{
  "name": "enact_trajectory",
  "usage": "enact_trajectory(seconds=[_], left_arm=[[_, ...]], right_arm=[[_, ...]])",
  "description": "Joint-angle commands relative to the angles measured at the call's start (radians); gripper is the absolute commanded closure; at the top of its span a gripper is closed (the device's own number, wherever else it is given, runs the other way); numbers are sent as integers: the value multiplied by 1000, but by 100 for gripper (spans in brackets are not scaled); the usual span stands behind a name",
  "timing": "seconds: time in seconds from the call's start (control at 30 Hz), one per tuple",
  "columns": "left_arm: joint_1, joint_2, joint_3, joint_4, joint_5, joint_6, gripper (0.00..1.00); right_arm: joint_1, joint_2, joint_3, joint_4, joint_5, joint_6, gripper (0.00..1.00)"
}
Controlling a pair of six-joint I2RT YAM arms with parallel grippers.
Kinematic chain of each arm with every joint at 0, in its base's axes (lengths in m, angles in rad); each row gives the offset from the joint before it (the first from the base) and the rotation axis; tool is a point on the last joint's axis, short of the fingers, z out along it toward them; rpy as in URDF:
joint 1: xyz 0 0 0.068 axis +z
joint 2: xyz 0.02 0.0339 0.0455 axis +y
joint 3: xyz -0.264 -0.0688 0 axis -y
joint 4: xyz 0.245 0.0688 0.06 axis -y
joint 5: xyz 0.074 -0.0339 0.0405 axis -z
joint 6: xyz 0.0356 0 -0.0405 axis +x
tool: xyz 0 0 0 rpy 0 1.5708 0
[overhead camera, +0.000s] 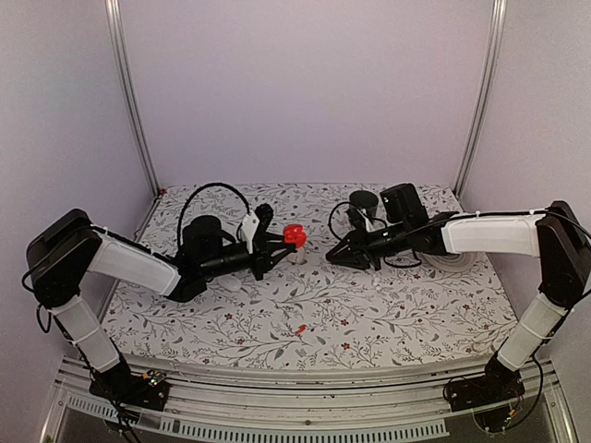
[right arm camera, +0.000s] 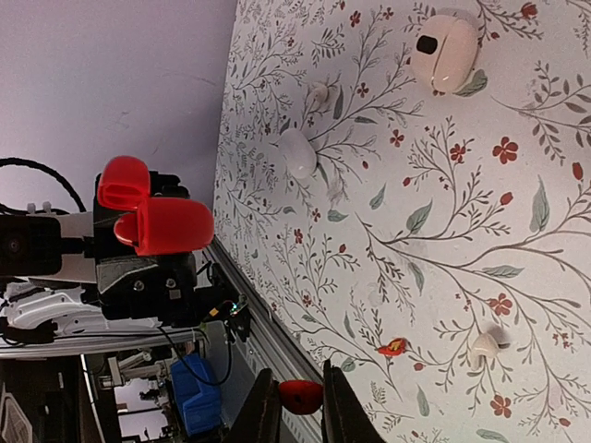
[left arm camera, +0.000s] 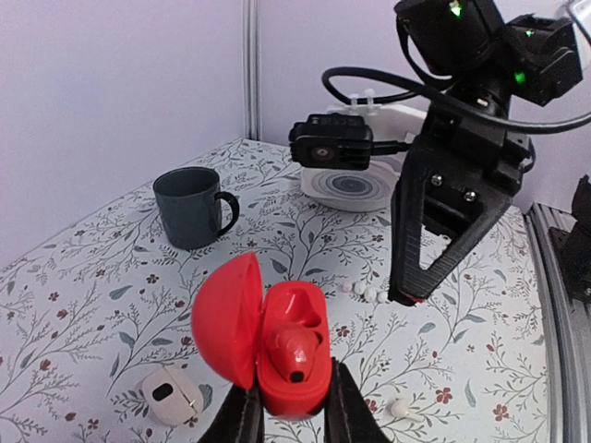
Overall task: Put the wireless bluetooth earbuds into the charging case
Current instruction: Pick up the left earbud from the center of the board.
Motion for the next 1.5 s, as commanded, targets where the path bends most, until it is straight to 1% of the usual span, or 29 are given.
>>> enact_trajectory(seconds=[0.0,0.37,0.57,0.8,0.9,1.07,1.2,1.37,1.43,1.47], left_arm=[[19,1,-40,79,-37,-88,100],[19,-47,-91,63,-76,-89,100],[22,-42,-83,54,-77,-85,100],[26,-42,-78,45,-83,-88,100],[28,-52,-84,38,-89,-86,100],[34,-69,-102,34,-96,-87,100],[39,-78,-109,33,-100,-86,100],[45,-86,-114,33,-102,-89,100],[45,-91,-118,33,-105,-88,100],[46,-94,-120,33,-105,-89,100]], right_arm=[[-3,41,-38,-66,81,-114,84],[97,154,-46,-141,200,-202,85],[142,159,-33,-181,251,-224,83],[229,225,126,-345,405,-303,82],[262,251,174,-390,439,-320,82],[293,267,220,-436,471,-326,66],[309,264,250,-455,478,-326,58],[331,292,285,-484,504,-332,56],[343,313,310,-521,545,-336,58],[348,321,319,-535,552,-340,61]])
